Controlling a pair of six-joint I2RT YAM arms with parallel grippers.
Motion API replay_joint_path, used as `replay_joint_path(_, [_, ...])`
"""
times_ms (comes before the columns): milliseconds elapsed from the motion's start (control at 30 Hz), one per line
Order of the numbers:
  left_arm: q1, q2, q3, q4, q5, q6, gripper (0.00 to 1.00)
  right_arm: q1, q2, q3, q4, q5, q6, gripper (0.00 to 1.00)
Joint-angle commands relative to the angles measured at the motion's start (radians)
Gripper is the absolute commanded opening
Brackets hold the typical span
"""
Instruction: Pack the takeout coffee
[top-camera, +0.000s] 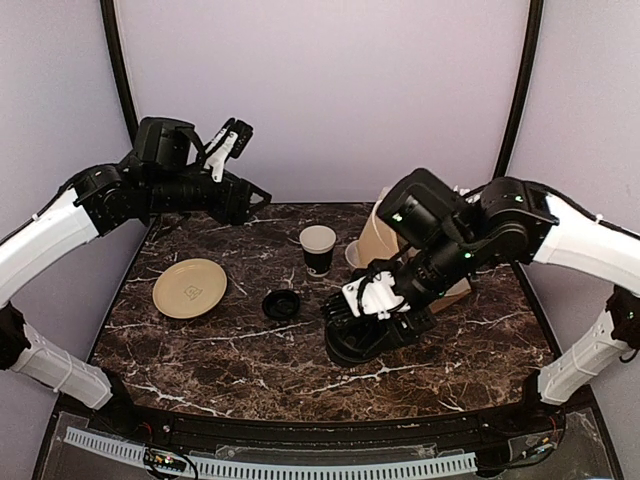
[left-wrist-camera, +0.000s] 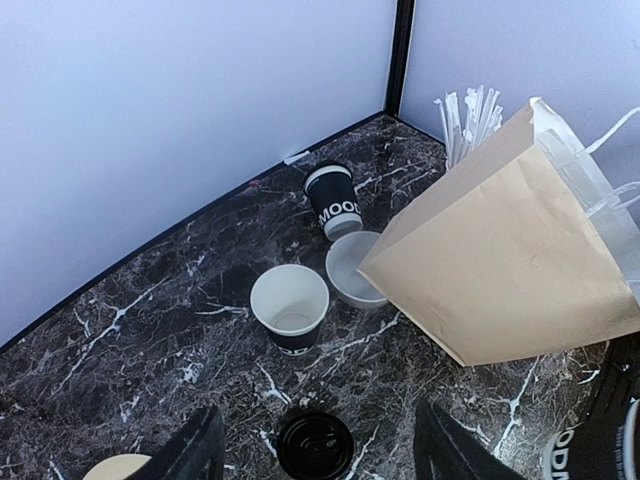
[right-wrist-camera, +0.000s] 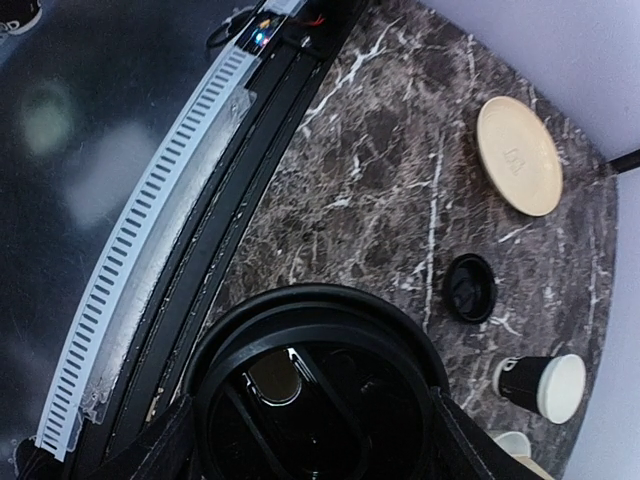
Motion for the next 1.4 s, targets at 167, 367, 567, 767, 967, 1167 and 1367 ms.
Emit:
replay_joint_path(167, [0.003,-0.156,-0.147,0.055,0.012,-0.003,0.67,0.011,0.104,-0.196,0.254,0.018,0.061,0.59])
replay_joint_path(367, [0.004,-0.223,-0.241,0.1,0.068,-0.03,0.67,0.009,0.163,-0.276,0.333,0.022,0.107,0.59])
replay_joint_path(567, [0.004,-0.275,-0.292,0.101,0.083,-0.042,0.67,-0.011,0.19,-0.299,0.309,-0.012,0.094,0.65])
replay_joint_path(767, [0.003,-0.273,-0.297,0.098,0.112,-0.049,0.67,-0.021,0.187,-0.305,0.236,-0.036,0.041,0.81])
replay_joint_path(967, [0.003,-0.26,-0.309,0.114,0.143,-0.059,0.67,-0.024,0.193,-0.258,0.135,-0.022,-0.018,0.87])
replay_joint_path(1167, [0.002,-0.256,-0.32,0.118,0.161,-0.06,0.67,-0.024,0.22,-0.197,0.084,-0.004,-0.035,0.83])
replay_joint_path(1367, [0.004,-0.256,-0.337,0.123,0.172,-0.061,0.68,-0.025,0.299,-0.125,-0.004,0.018,-0.043,0.81])
